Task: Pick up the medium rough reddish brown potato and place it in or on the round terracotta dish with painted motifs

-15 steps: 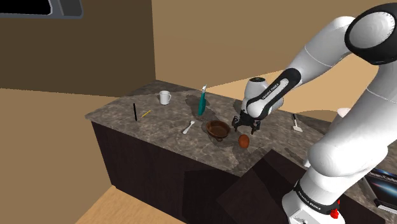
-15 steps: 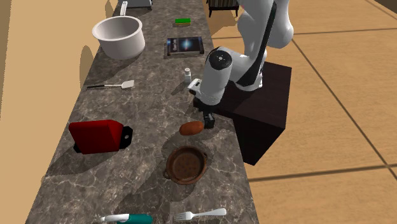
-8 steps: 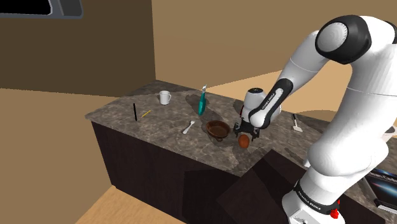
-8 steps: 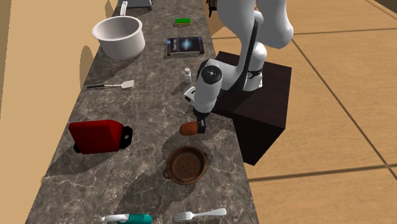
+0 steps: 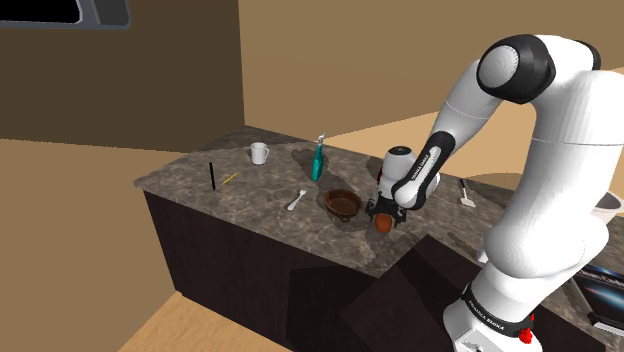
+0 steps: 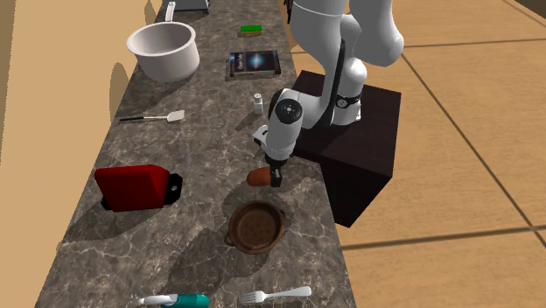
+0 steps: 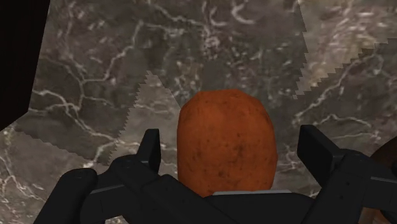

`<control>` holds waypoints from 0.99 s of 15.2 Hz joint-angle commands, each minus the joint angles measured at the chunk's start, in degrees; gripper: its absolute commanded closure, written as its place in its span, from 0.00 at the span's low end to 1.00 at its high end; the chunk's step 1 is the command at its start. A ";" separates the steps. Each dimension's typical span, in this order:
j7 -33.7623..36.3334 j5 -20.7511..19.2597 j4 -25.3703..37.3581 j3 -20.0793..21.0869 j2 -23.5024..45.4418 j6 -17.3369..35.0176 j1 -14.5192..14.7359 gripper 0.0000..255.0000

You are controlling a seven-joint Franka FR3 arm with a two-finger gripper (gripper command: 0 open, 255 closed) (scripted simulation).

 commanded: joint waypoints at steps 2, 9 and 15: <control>0.04 -0.06 0.03 -0.06 0.08 0.07 0.02 0.00; 0.02 -0.04 0.03 -0.04 0.06 0.05 0.01 1.00; -0.73 0.73 -0.28 0.60 -0.96 -0.68 -0.49 1.00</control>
